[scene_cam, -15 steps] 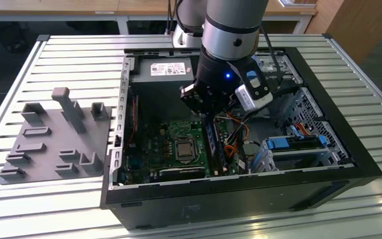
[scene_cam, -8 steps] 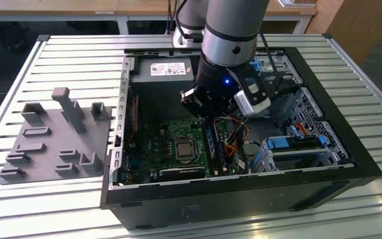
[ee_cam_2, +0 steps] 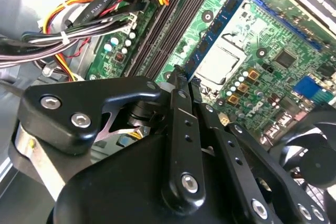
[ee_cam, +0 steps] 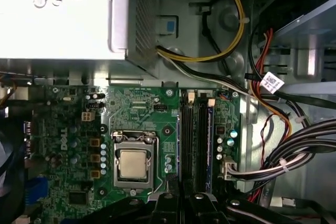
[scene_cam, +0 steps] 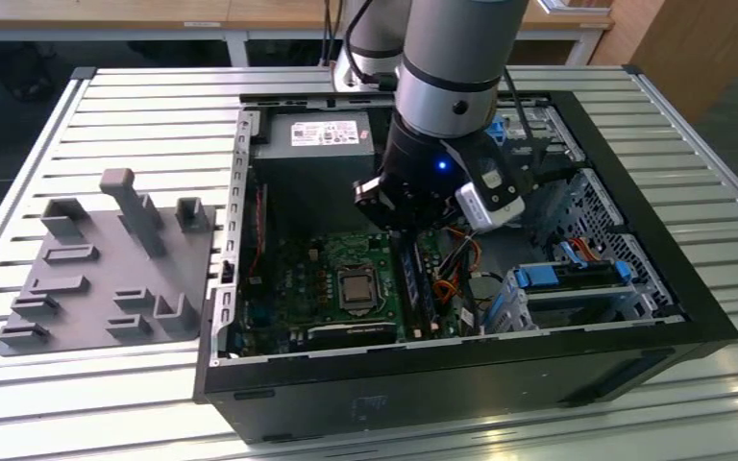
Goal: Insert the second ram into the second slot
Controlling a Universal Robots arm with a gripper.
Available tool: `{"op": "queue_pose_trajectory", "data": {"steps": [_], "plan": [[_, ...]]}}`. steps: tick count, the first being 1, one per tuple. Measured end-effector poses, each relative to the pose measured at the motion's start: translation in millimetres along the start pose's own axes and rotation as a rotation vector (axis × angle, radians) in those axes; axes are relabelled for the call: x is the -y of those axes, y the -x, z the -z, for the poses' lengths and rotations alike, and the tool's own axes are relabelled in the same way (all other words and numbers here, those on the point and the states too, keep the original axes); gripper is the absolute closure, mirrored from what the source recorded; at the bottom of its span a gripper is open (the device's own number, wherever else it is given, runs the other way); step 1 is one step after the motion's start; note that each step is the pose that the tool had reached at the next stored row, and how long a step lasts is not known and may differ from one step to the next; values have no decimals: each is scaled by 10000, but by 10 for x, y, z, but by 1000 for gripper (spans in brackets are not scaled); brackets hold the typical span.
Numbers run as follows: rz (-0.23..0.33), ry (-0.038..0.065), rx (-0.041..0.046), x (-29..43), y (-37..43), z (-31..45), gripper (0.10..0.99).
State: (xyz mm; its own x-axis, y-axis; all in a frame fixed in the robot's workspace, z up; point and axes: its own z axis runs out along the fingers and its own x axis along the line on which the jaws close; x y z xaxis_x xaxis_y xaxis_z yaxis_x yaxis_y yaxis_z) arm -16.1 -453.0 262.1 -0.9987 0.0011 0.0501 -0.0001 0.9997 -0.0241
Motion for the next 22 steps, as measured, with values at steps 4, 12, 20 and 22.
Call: {"op": "queue_pose_trajectory", "data": {"steps": [4,12,20,22], "plan": [[-51,4,-2,-2,15,-71,949],[-86,6,-3,-2,20,-99,949],[-92,13,-3,-5,49,-200,949],[-119,21,-3,-5,65,-222,949]]}}
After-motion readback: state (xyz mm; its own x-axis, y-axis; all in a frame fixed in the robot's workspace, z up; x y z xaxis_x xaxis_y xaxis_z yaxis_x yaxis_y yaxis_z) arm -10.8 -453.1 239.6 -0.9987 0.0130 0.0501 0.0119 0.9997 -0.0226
